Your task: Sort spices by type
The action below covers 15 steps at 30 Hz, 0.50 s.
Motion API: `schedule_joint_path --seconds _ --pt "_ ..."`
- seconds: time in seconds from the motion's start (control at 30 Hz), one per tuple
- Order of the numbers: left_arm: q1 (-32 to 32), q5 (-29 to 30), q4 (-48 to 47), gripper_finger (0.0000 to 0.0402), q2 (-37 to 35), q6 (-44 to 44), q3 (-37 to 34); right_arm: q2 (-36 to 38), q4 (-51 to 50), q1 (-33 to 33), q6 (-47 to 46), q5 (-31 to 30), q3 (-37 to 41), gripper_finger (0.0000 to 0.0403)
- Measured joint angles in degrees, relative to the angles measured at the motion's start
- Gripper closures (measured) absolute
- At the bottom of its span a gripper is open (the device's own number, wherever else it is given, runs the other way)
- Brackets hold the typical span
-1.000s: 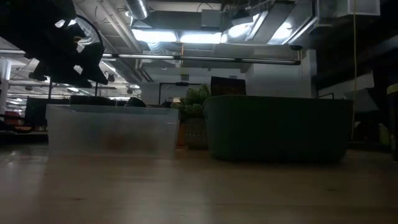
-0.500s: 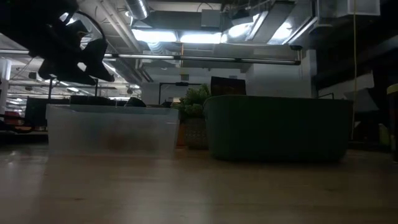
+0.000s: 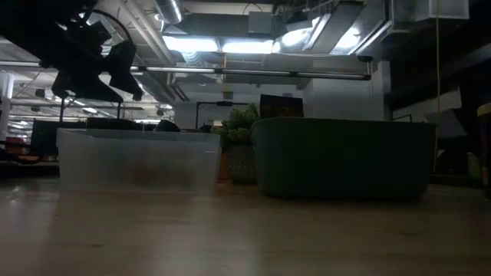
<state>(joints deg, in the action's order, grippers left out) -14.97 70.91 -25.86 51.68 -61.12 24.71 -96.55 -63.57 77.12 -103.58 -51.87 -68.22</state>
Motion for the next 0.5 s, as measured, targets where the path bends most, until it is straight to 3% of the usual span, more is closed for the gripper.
schedule_joint_path --seconds 0.5 --pt "0.0 0.0 6.0 0.015 0.0 5.6 0.0 0.0 5.6 0.1 0.7 0.5 7.0 0.0217"
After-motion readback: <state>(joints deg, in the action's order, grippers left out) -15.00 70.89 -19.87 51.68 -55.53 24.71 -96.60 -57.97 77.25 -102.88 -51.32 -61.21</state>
